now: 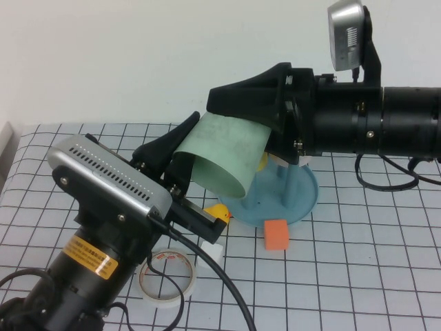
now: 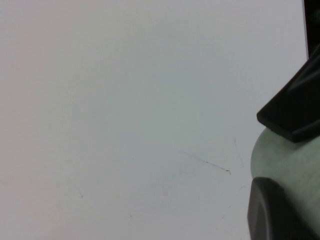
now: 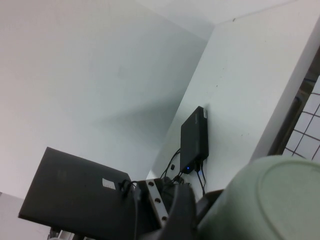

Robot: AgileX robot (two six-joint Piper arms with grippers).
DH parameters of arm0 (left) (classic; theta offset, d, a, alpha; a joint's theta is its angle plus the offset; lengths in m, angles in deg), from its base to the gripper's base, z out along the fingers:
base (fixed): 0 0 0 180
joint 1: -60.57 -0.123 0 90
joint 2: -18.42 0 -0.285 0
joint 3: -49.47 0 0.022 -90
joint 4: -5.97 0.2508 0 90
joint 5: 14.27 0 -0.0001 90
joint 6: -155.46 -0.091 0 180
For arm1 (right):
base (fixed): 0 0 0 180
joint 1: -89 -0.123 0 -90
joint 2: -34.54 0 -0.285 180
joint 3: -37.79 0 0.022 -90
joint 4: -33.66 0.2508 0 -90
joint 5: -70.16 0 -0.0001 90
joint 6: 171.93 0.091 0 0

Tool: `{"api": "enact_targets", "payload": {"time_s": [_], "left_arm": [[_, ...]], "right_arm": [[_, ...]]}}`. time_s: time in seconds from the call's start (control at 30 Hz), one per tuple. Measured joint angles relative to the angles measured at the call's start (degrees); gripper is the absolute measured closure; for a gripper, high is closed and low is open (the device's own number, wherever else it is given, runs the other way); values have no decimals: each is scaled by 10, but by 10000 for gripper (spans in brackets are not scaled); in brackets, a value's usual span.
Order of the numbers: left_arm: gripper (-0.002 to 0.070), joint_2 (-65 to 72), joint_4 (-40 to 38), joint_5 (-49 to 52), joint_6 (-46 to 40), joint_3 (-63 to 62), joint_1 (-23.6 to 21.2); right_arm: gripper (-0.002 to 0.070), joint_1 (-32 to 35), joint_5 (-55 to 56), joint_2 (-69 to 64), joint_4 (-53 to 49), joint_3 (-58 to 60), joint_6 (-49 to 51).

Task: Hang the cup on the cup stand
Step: Adjust the cup with two arms, then place the cup on the cup holder

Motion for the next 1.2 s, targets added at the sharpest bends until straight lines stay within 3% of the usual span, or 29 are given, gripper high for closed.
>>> {"api": "enact_targets", "payload": {"time_s": [0.33,0.43,0.63,0.8,1.03,1.13,1.2], "left_arm": [[645,0,-11,0,12,0,1],[554,-4,-11,0,13,0,1],[264,-37,-8,6,14,0,1],[205,-79,-8,65,14,3,1],[222,-177,-13,239,15,5,1],[336,-246,-58,379,7,5,1],[480,-294,-106,470,-40,5,1]], "right_arm": [[78,0,-1,-2,1,0,1],[82,0,-1,-4,0,-6,-17],[83,0,10,-4,0,-37,-66],[85,0,36,-4,0,-72,-137],[86,0,105,-4,0,-91,-318],[87,0,152,-4,0,-91,-397],[87,0,180,-6,0,-91,-436]]}}
